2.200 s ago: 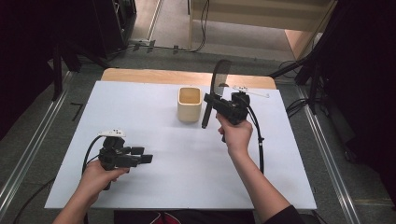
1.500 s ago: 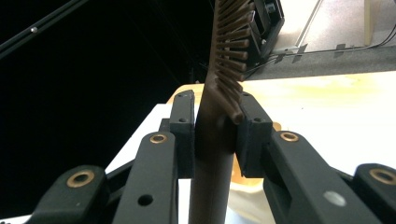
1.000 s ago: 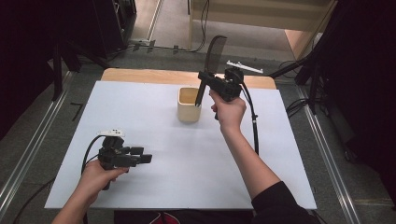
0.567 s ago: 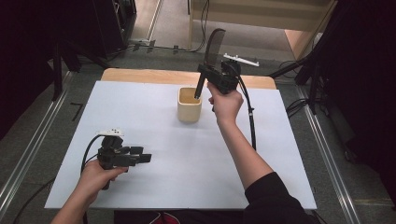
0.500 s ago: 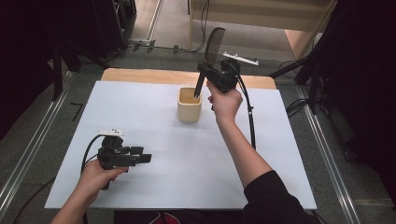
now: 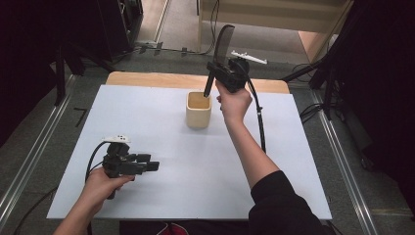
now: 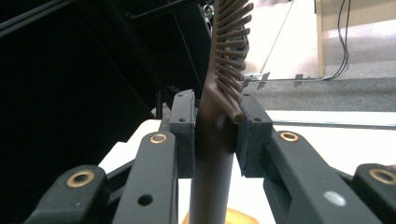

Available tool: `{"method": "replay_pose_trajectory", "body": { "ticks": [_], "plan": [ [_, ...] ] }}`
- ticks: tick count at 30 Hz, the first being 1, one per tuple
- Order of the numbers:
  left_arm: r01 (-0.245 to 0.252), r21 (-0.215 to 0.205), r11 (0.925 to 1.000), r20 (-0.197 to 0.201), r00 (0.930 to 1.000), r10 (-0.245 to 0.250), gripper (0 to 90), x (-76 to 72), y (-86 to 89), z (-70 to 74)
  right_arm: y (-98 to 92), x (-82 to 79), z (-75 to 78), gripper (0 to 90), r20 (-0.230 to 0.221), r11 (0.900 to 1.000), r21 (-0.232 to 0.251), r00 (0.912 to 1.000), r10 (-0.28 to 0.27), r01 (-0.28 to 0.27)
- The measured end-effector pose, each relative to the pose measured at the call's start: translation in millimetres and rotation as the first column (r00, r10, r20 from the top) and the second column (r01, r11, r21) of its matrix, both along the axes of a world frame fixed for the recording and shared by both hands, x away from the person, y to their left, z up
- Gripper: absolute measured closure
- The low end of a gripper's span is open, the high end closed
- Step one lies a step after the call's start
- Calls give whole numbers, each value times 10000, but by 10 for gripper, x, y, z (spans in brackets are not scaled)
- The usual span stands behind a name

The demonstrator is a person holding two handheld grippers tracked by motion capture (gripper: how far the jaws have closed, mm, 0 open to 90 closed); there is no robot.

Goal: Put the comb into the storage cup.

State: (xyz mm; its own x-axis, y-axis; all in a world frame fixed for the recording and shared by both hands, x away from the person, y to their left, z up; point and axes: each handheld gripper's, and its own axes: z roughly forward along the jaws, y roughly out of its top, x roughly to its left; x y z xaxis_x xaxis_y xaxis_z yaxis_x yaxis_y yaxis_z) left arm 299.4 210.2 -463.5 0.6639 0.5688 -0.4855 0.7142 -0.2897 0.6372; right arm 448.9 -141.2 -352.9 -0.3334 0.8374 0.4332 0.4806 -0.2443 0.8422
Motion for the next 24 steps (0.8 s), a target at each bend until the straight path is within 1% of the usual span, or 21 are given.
{"method": "replay_pose_trajectory", "body": {
  "ticks": [1,5,8,13,16,22,24],
  "plan": [
    [27,-4,10000,10,10000,-27,361,1,3,5,19,21,-8,699,19,9999,-126,10000,-44,44],
    [41,-1,10000,-9,10000,-41,361,2,2,1,54,43,-31,699,58,9998,-198,9999,-99,100],
    [39,15,10000,10,10000,-39,362,1,0,0,76,56,-56,699,-25,9998,-142,9999,-134,134],
    [57,8,10000,-3,10000,-57,362,3,1,0,95,77,-89,699,8,9999,-96,9999,-137,137],
    [56,5,10000,10,10000,-56,361,2,0,1,116,76,-97,699,27,9998,-157,9999,-155,155],
    [107,41,9999,-2,9999,-107,362,4,-1,-1,180,53,-134,699,335,9957,-903,9993,-178,208],
    [114,56,9999,-4,9999,-113,362,4,-1,-1,199,47,-158,699,459,9933,-1110,9985,-283,332]
  ]
}}
